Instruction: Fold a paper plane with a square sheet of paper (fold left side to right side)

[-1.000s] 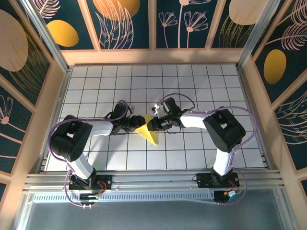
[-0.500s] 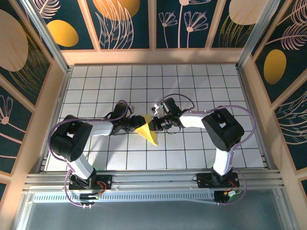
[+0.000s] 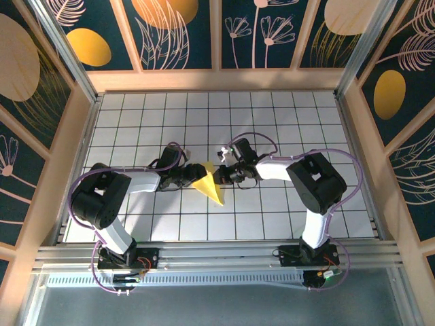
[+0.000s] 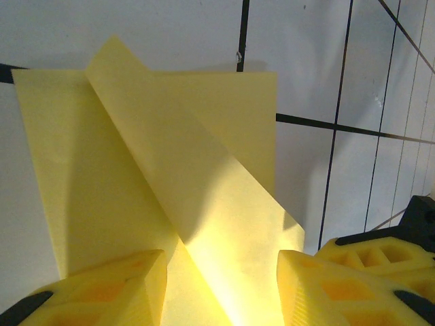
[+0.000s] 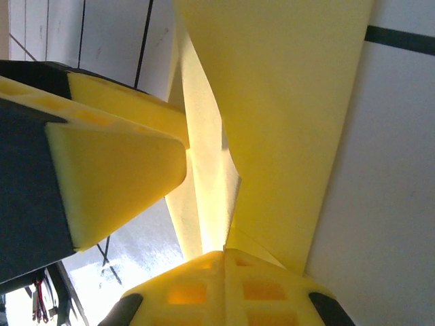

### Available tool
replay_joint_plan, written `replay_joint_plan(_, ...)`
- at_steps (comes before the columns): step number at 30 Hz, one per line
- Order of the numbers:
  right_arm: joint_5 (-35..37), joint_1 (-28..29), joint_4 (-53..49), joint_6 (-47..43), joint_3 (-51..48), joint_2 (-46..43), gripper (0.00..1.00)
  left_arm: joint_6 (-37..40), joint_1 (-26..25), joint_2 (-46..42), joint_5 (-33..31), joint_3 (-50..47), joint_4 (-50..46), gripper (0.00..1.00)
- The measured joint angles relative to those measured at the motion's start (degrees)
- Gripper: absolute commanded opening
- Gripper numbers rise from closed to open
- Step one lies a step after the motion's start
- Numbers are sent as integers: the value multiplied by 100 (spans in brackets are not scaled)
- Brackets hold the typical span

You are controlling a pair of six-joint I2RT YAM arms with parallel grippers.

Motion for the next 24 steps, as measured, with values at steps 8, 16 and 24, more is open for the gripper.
replay_joint_plan(8,149,0,-48,-17,0,140,0,0,0,0,0,4,-2,47)
replay_joint_plan(16,269,0,-105,-20,2,168,0,0,0,0,0,13,-24,47)
replay_joint_plan(24,299,0,-107,-22,2,168,0,0,0,0,0,13,-24,47)
